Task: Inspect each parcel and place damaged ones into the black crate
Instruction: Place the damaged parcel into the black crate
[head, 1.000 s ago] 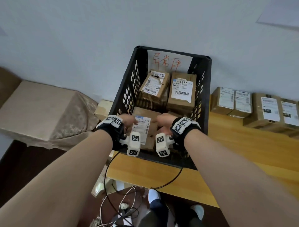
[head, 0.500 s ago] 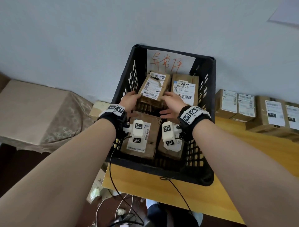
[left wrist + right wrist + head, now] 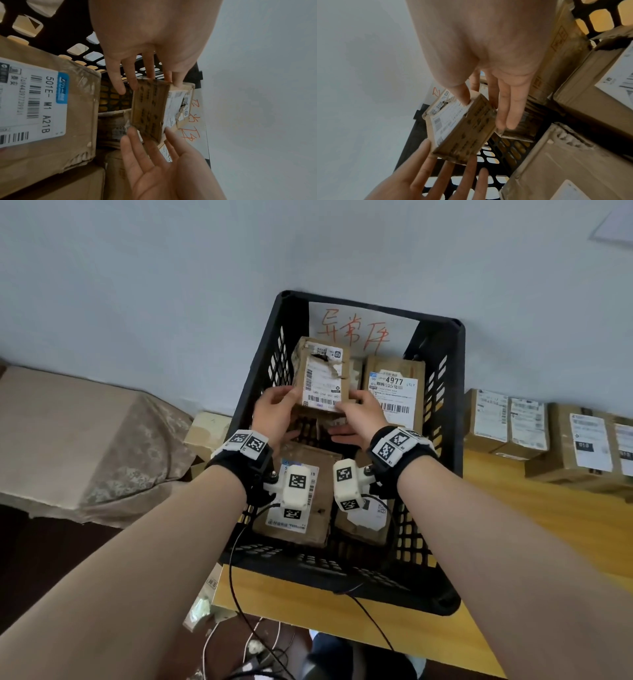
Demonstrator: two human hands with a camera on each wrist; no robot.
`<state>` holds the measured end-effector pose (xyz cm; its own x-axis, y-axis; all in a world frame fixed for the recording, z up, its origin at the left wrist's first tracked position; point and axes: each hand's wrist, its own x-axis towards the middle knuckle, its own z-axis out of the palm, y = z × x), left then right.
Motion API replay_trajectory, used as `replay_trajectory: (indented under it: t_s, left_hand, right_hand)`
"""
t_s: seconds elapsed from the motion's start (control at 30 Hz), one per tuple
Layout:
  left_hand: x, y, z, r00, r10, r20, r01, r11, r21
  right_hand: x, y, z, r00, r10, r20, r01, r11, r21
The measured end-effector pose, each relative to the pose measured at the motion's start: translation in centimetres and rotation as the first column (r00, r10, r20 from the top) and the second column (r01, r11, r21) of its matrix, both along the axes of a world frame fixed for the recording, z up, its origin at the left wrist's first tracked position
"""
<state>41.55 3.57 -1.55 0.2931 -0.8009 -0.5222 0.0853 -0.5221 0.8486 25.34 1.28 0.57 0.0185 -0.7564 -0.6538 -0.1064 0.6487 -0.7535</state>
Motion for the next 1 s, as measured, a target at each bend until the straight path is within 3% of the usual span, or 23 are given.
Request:
replay_trajectory:
  t_s: [0.13,0.27,0.4,0.53,0.6,0.73,1.0]
  left_hand:
    - [0.7,-0.1,0.2,0.999,0.011,0.037,-0.013,0.999,0.052]
    - [1.1,0.9,0.5,0.994,-0.101,0.039,0.090,0.972,0.217]
    - [-0.7,3.0,2.3,0.912,-0.392,-0.123,0.409,0.844,0.348]
    - [-1.4,5.1,3.4,0.864,-0.469,-0.181,0.501,0.777,0.380]
    - [-1.4,6.0,3.5,0.864,-0.474,-0.171,0.501,0.776,0.382]
    - [-1.2,6.9,2.6,0.891,-0.431,-0.142,0.450,0.800,0.397]
    - [-1.1,7.6,2.8,0.895,-0.423,-0.138,0.439,0.788,0.433]
  right_hand:
    - [-0.8,0.5,0.6,0.999,0.044,-0.013,-0.043,0.997,0.064]
    - [-2.6,1.8,2.1,0.959,0.249,-0.138,-0.227,0.961,0.159]
    - [-4.8,3.7,4.7,0.812,0.486,-0.324,-0.428,0.872,0.238]
    - [-6.8,5.7,6.3,0.681,0.604,-0.415,-0.528,0.797,0.294]
    - [-7.4,6.7,6.6,0.676,0.630,-0.381,-0.551,0.776,0.306]
    - [-7.7,8.2,6.3,0.741,0.606,-0.290,-0.541,0.794,0.278]
    - [-6.4,8.3,6.2,0.739,0.567,-0.364,-0.531,0.823,0.202]
